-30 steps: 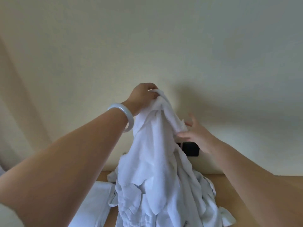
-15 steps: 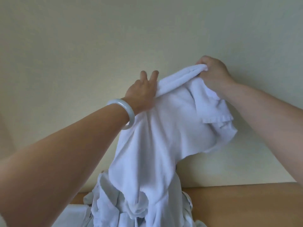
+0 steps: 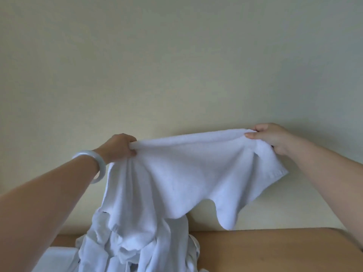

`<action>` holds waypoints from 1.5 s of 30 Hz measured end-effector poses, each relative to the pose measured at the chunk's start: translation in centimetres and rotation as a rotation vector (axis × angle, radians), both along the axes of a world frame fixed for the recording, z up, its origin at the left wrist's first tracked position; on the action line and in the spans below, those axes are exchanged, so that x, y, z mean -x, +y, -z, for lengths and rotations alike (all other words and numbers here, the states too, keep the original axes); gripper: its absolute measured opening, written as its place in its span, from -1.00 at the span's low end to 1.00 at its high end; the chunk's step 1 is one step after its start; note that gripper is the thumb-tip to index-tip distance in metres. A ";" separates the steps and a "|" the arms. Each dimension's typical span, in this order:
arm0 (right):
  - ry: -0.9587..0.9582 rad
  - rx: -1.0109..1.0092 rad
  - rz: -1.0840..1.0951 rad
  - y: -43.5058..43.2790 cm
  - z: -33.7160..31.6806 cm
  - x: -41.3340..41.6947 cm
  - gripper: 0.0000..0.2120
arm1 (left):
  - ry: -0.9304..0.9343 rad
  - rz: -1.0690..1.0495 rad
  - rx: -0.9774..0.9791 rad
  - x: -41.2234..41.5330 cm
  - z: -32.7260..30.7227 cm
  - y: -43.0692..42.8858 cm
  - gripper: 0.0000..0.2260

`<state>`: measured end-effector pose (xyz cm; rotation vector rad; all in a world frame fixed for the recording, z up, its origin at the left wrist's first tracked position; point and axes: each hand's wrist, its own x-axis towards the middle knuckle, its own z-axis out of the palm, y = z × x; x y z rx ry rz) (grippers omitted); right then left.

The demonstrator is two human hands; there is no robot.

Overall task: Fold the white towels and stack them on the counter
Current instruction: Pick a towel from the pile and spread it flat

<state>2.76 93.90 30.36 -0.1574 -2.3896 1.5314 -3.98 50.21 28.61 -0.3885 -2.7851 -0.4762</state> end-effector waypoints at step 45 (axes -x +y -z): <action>-0.139 -0.087 -0.187 -6.6 23.4 -15.6 -0.41 | -0.869 -0.245 -1.649 -18.2 23.5 24.7 -0.69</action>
